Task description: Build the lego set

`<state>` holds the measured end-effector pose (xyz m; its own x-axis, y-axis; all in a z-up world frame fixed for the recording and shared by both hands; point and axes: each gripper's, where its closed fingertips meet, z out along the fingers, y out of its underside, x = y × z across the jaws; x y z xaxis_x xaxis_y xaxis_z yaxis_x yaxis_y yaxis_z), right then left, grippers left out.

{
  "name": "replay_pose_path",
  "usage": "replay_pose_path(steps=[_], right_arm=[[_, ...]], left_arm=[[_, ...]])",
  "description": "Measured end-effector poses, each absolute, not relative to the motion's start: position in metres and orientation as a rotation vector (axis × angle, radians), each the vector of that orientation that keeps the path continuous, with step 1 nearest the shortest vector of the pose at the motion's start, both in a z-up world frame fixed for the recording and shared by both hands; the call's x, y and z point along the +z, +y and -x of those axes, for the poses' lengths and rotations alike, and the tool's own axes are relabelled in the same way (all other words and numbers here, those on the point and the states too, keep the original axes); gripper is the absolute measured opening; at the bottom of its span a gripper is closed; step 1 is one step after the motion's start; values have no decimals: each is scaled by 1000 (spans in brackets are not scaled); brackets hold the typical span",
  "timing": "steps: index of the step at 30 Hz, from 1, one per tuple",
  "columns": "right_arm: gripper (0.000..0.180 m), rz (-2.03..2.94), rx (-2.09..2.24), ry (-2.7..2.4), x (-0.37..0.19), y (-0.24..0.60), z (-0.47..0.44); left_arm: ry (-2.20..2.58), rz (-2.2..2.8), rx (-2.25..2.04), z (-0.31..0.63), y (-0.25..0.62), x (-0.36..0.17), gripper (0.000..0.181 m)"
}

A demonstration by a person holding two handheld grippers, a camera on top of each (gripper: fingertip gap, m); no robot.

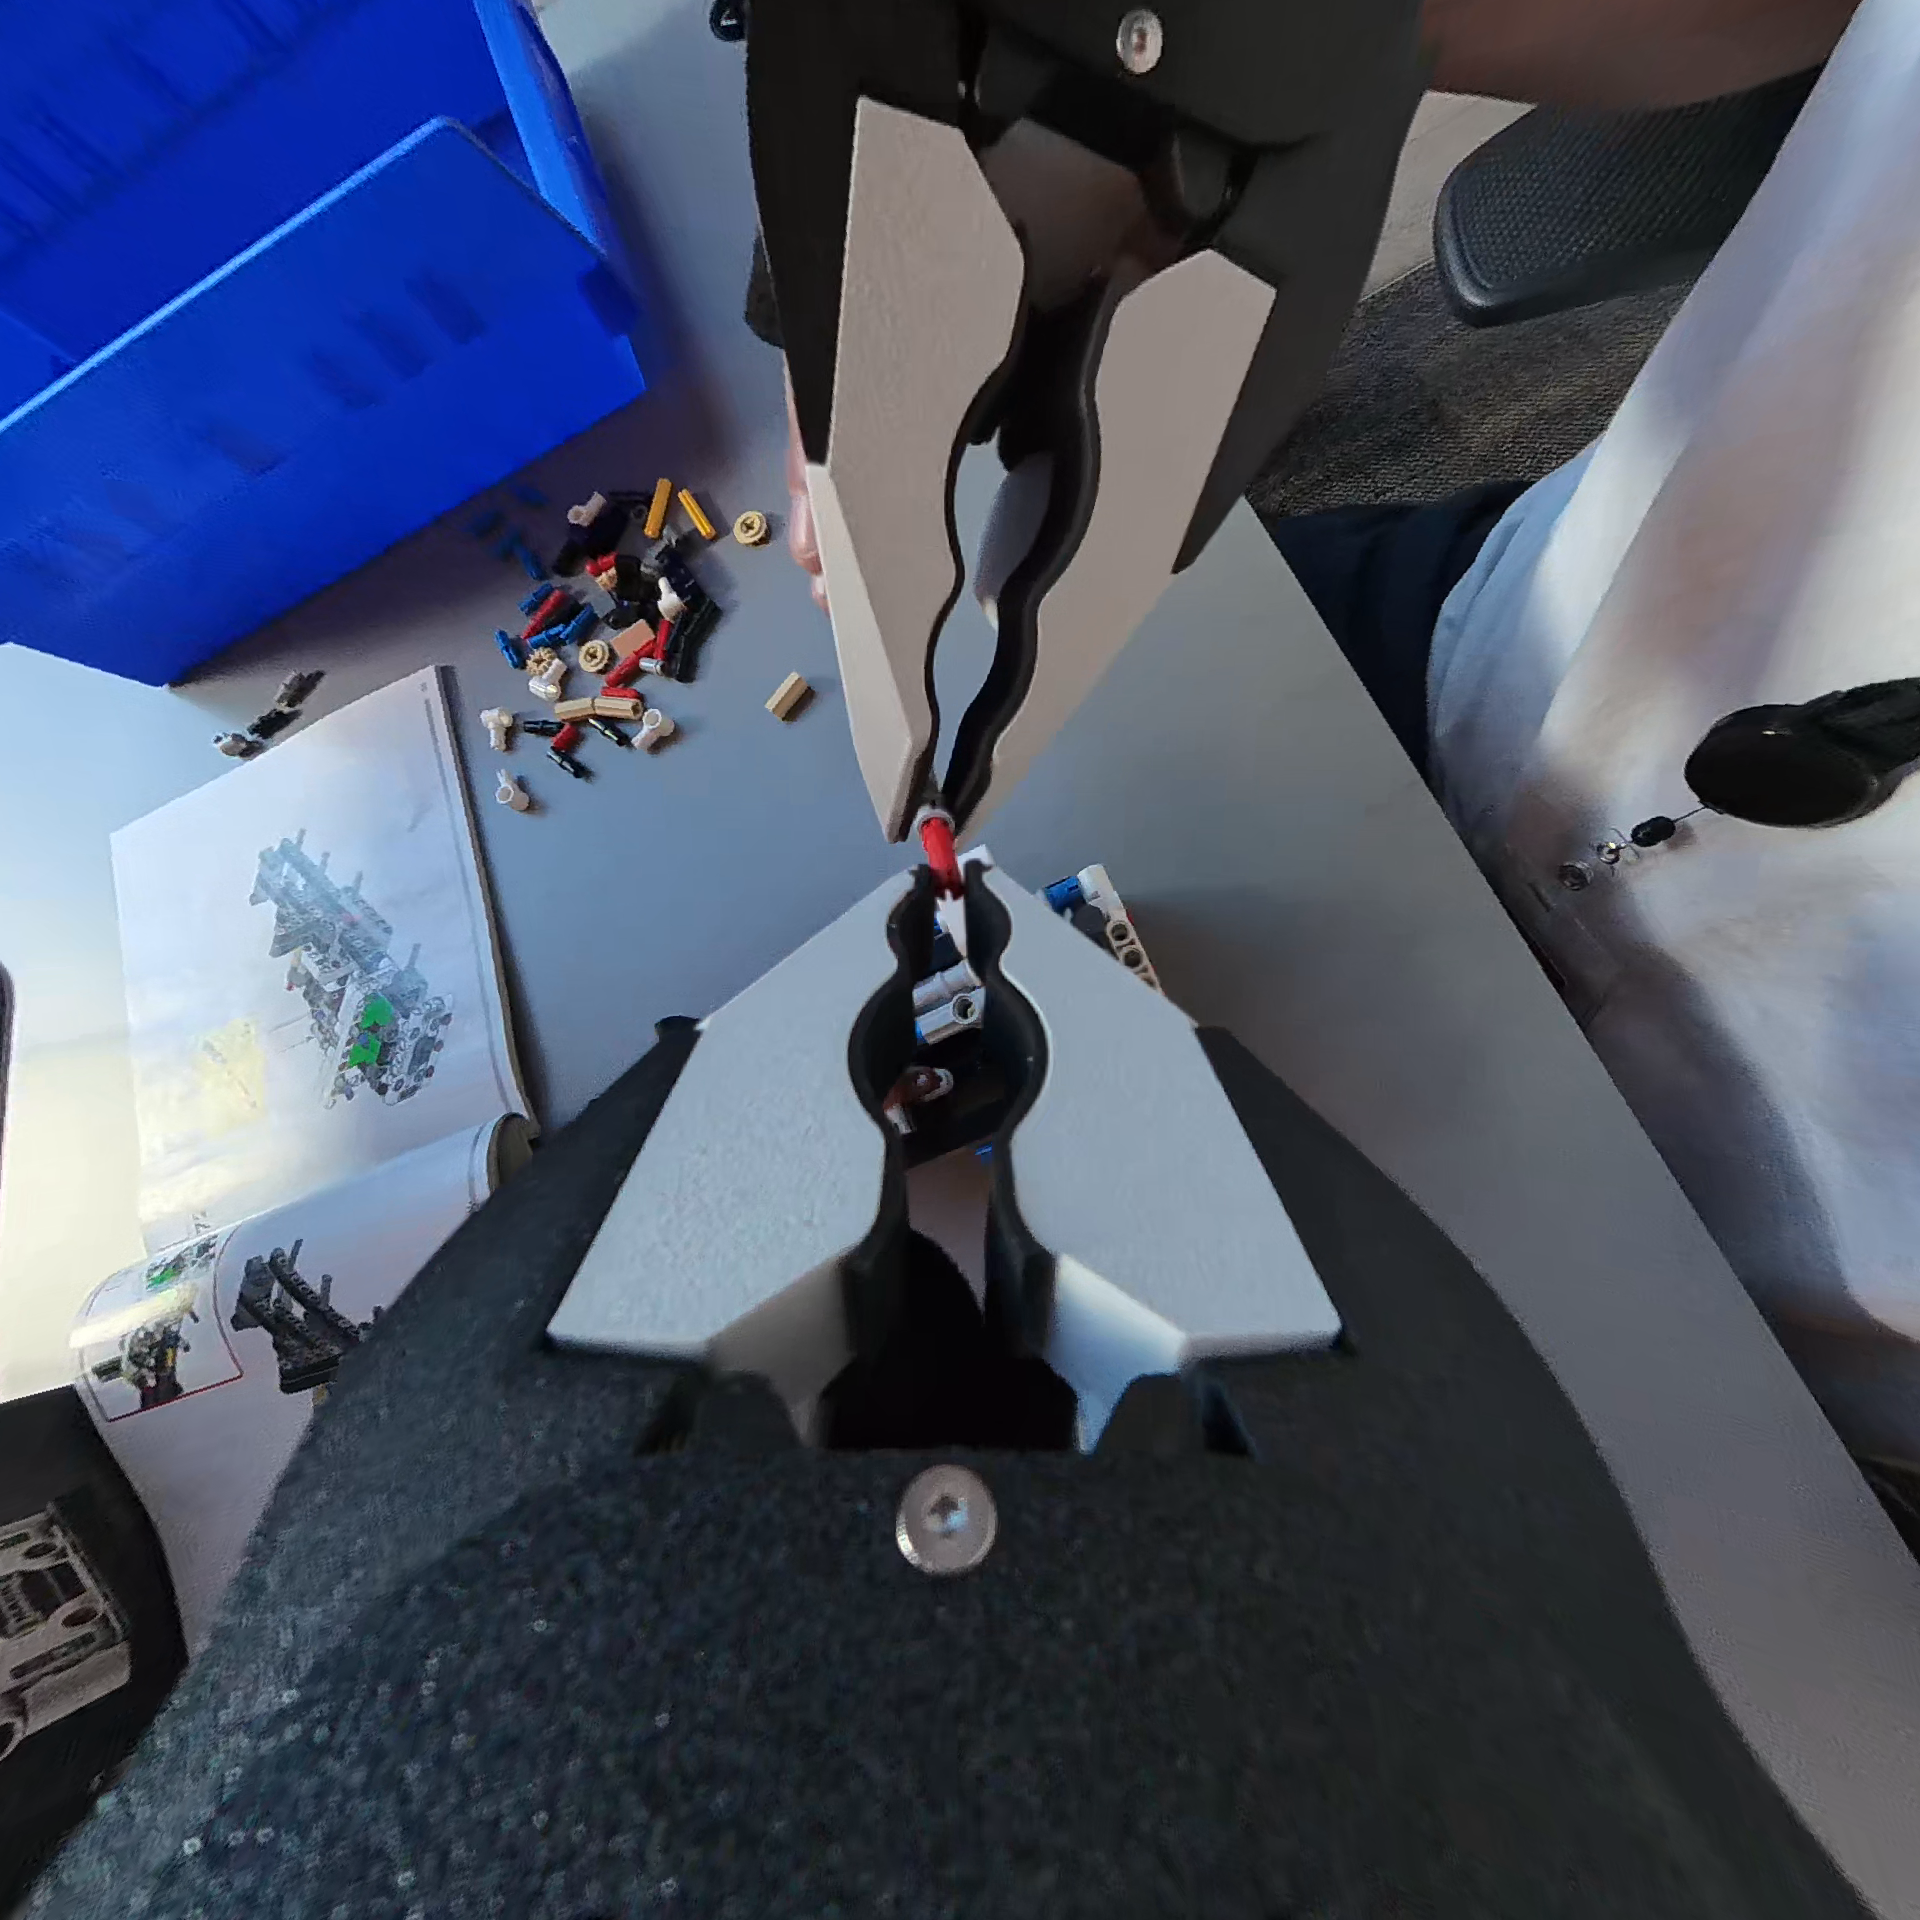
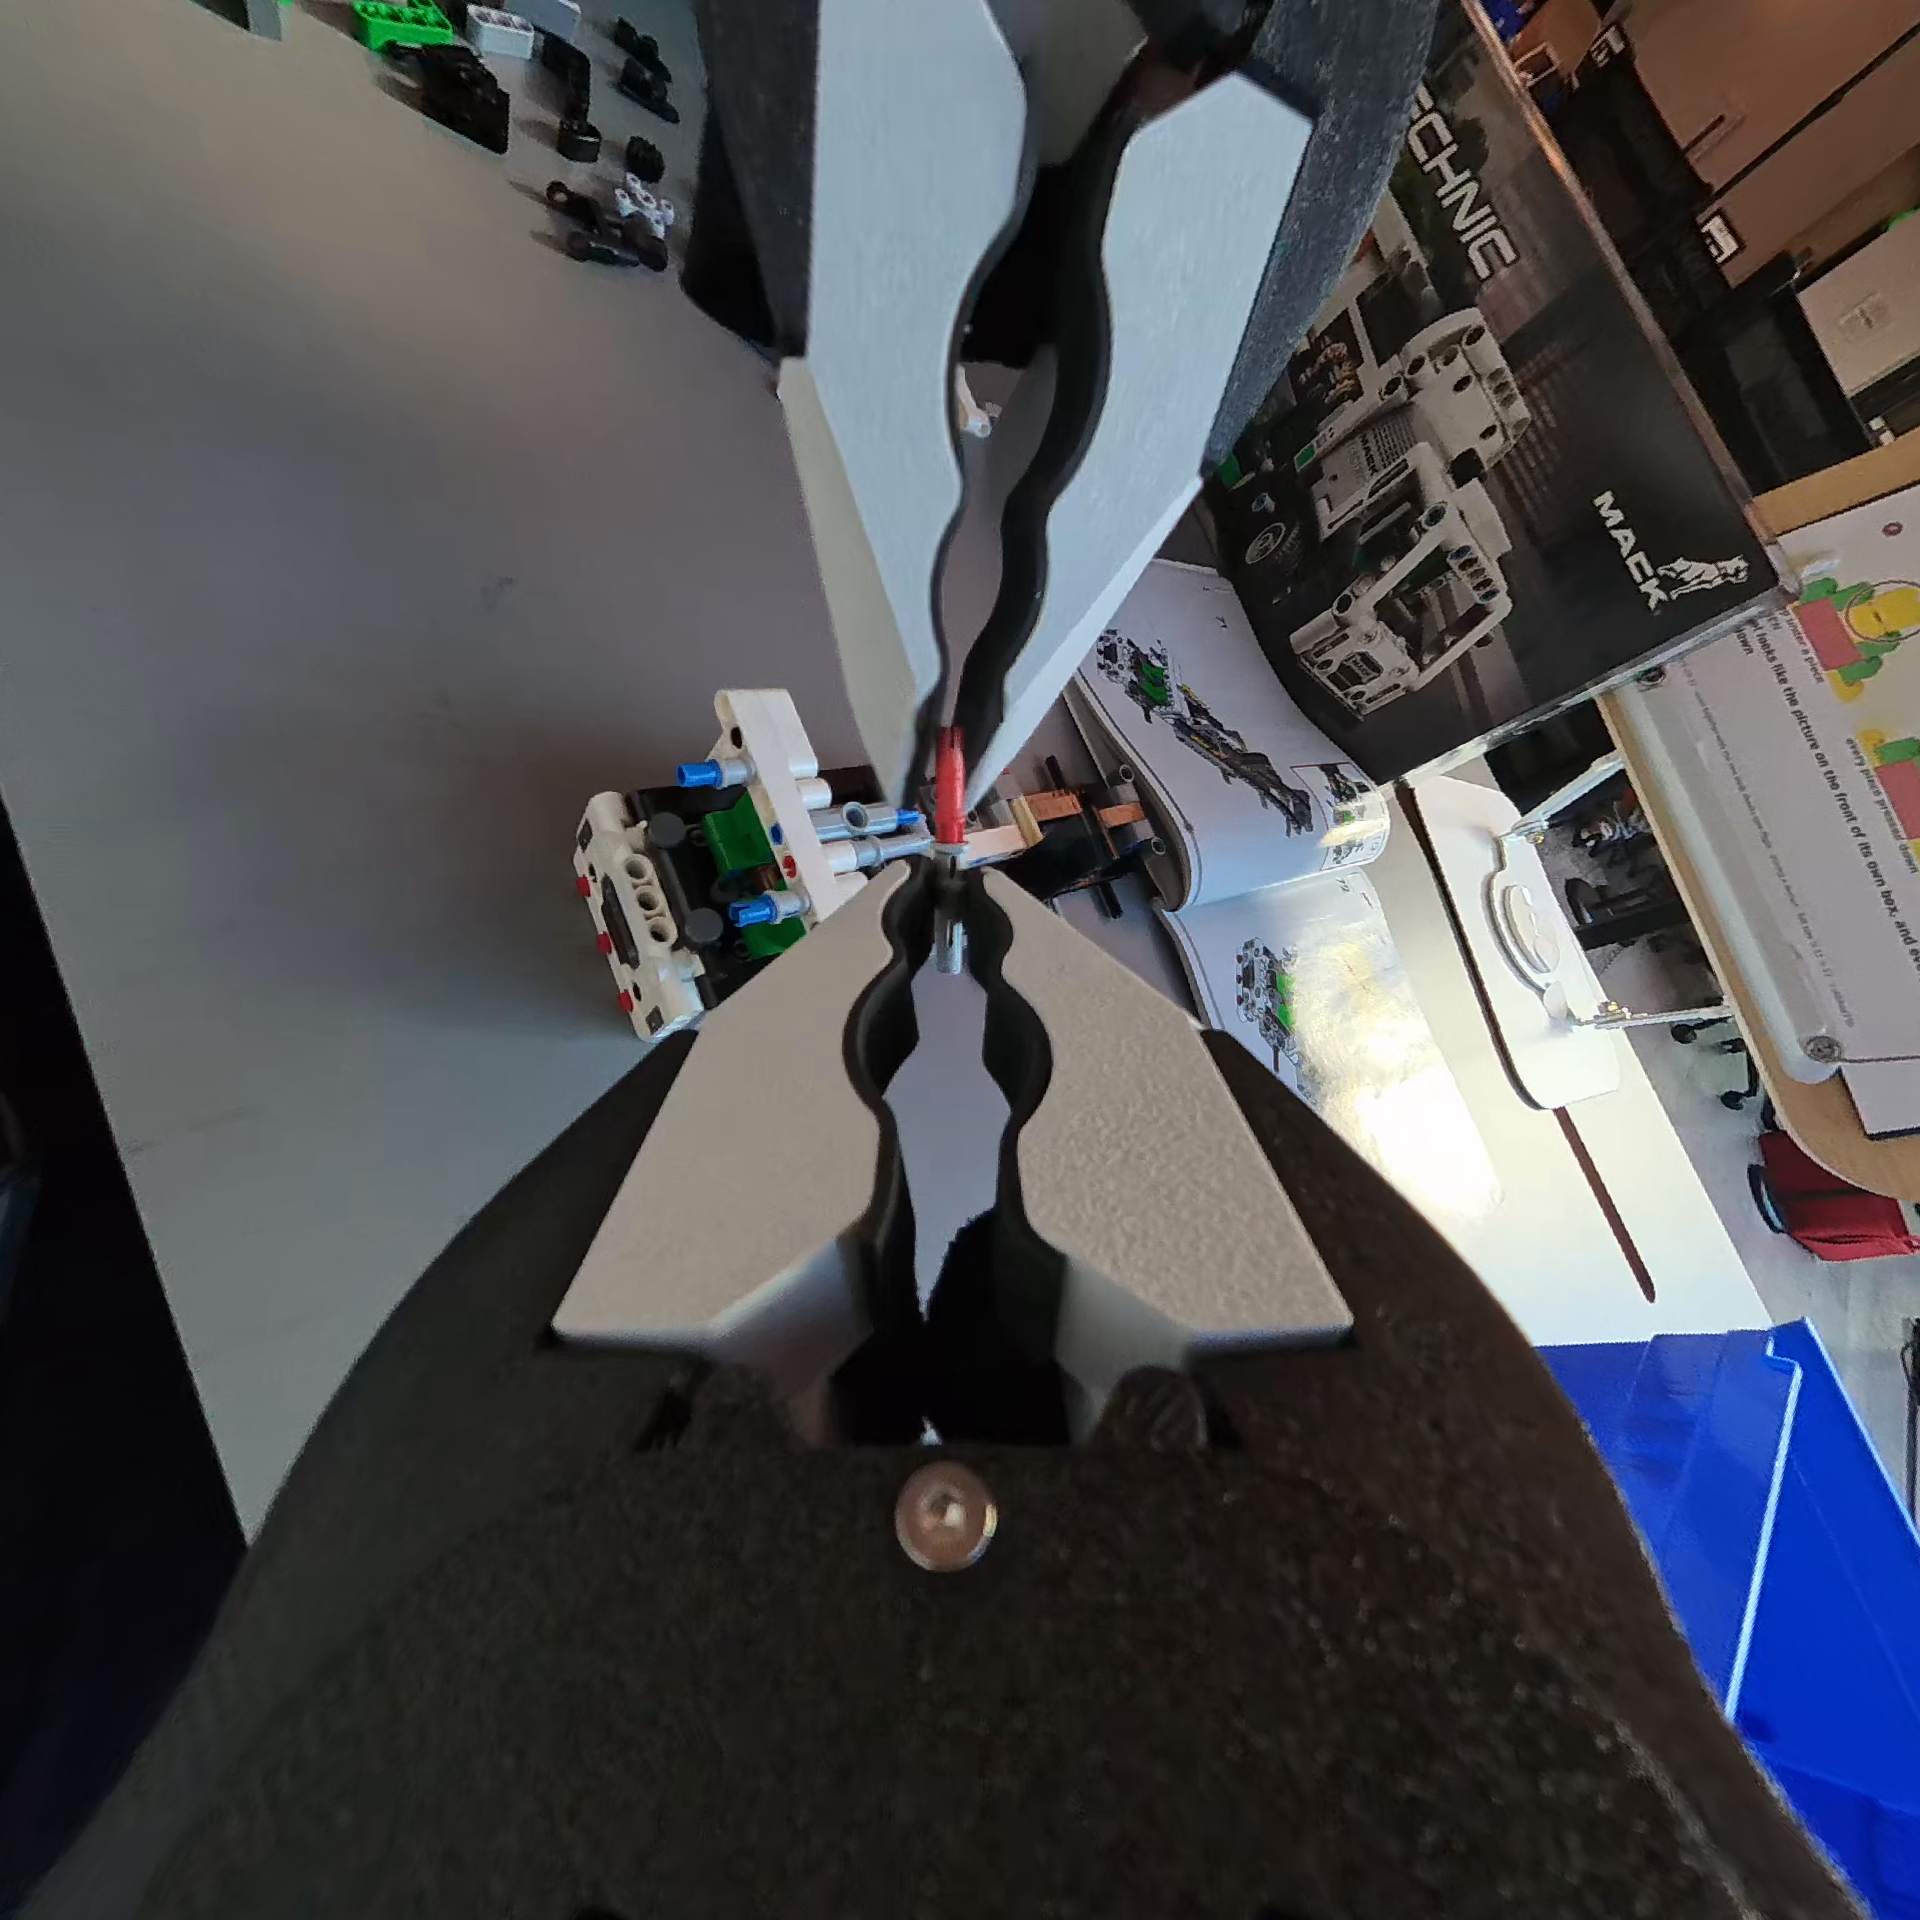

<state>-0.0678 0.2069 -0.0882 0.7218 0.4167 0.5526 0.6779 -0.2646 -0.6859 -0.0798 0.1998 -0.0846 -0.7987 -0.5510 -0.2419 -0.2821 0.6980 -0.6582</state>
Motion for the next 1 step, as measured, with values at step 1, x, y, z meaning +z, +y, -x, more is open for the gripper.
replay_pose_path(steps=[1], right_arm=[[4,1904,-326,-851,-89,207,68]], left_arm=[[2476,644,-855,79,200,-84,1]])
